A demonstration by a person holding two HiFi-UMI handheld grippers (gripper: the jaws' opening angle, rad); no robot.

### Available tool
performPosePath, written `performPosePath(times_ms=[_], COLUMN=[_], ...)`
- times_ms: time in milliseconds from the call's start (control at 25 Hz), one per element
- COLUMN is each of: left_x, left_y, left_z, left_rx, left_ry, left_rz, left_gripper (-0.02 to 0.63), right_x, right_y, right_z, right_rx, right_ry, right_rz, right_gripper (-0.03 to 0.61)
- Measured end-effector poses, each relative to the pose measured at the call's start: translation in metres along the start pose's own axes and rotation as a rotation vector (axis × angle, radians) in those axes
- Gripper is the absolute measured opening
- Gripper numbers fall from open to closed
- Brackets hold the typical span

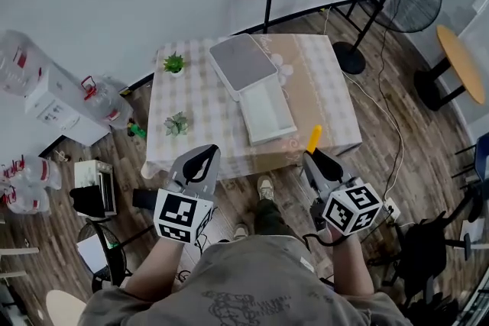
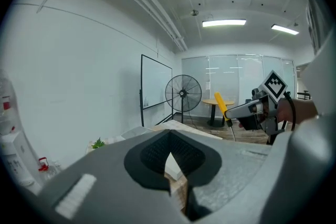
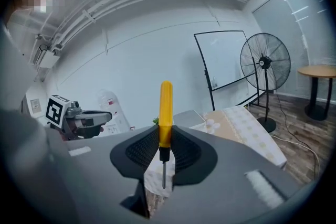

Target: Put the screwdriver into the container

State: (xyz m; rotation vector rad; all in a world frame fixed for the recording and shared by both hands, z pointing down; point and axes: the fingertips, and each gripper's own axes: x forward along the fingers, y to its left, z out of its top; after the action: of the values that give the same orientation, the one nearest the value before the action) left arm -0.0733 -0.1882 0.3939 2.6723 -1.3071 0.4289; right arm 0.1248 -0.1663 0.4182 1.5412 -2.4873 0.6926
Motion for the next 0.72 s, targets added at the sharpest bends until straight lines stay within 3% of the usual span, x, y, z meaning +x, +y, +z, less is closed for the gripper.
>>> performPosePath(times_ms=[400,720], left_x=[0.092,0.147], left_y=[0.020,0.037], left_z=[-0.031,-0.071], left_rx=[-0.074,-0.187], left_ry=[0.142,0.249], left_rz=[0.105,0.174], left_gripper=[0.001,0.001], right_x=[0.100,0.174], right_y=[-0.065,-0.090], right_z=[-0.016,-0.055], right_rx=[-0.014,-0.053], right_ry=[0.197,0.400], right_rz=[0.146,0.270], right_gripper=[0.098,0.098])
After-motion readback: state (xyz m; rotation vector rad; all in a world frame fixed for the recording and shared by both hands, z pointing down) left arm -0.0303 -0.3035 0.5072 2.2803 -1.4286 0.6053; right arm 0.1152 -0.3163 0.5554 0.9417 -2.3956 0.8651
